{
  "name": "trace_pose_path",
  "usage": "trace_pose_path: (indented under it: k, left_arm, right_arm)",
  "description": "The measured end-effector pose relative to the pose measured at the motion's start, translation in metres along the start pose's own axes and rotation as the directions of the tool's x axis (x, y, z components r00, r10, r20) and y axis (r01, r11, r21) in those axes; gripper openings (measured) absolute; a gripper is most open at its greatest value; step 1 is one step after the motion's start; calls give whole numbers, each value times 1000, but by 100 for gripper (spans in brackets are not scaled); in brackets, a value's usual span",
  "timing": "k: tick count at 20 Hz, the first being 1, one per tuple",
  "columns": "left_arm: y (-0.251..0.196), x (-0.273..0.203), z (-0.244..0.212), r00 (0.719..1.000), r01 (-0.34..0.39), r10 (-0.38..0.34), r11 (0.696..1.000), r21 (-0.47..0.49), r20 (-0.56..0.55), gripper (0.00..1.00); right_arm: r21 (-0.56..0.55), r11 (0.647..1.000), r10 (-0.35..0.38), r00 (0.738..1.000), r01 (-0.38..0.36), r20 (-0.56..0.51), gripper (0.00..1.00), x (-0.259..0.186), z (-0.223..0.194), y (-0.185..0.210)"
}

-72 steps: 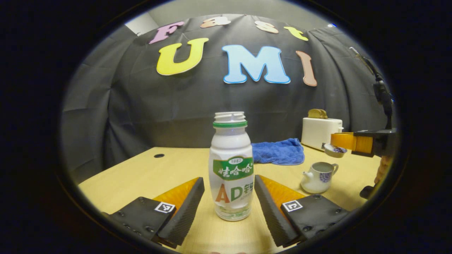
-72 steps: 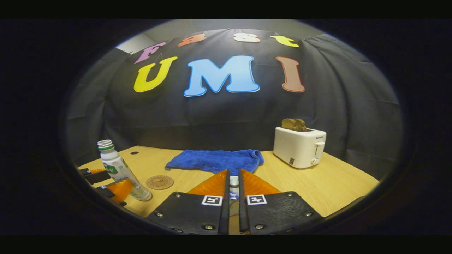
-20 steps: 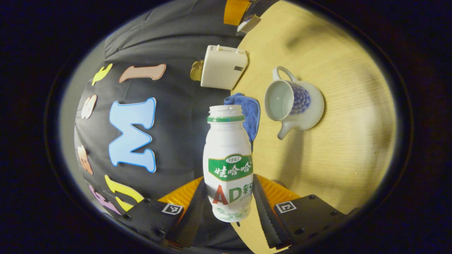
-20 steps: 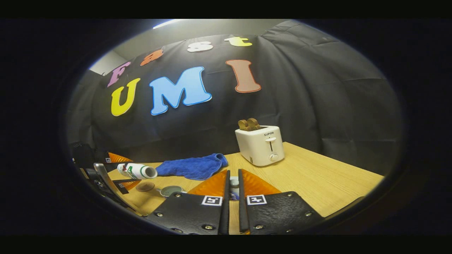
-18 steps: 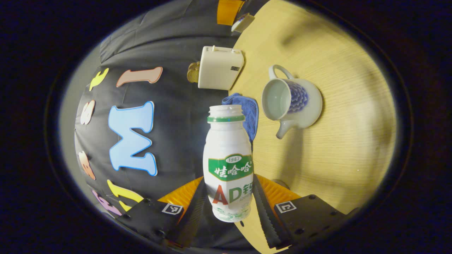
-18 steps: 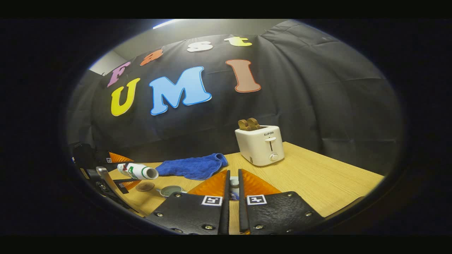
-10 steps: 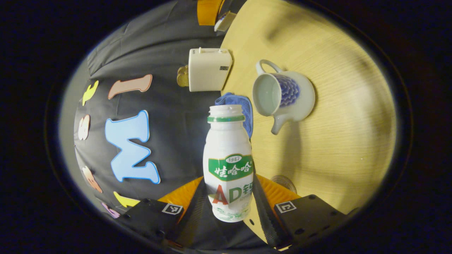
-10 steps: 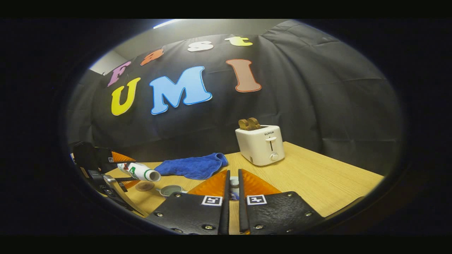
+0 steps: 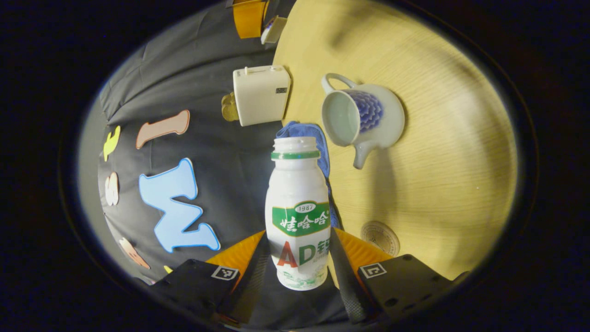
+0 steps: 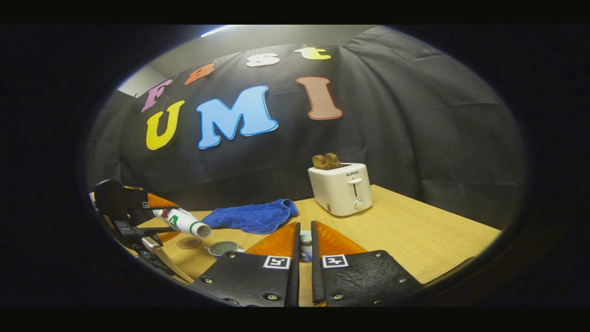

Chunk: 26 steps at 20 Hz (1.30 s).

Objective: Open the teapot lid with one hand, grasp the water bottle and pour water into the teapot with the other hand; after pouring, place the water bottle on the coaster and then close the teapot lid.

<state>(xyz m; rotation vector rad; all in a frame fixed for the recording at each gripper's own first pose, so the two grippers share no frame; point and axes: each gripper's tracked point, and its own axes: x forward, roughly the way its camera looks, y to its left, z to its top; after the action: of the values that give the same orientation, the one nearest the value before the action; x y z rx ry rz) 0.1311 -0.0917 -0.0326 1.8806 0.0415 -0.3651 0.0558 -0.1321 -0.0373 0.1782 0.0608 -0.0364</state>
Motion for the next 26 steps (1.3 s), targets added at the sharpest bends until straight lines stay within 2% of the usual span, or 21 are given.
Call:
trace_pose_path:
  k: [26]
  left_arm:
    - [18,-1,1,999,-31,33,982,185,-8,81]
  right_arm:
    - [-6,1000,7,1000,-7,-12,11,2,-3,1]
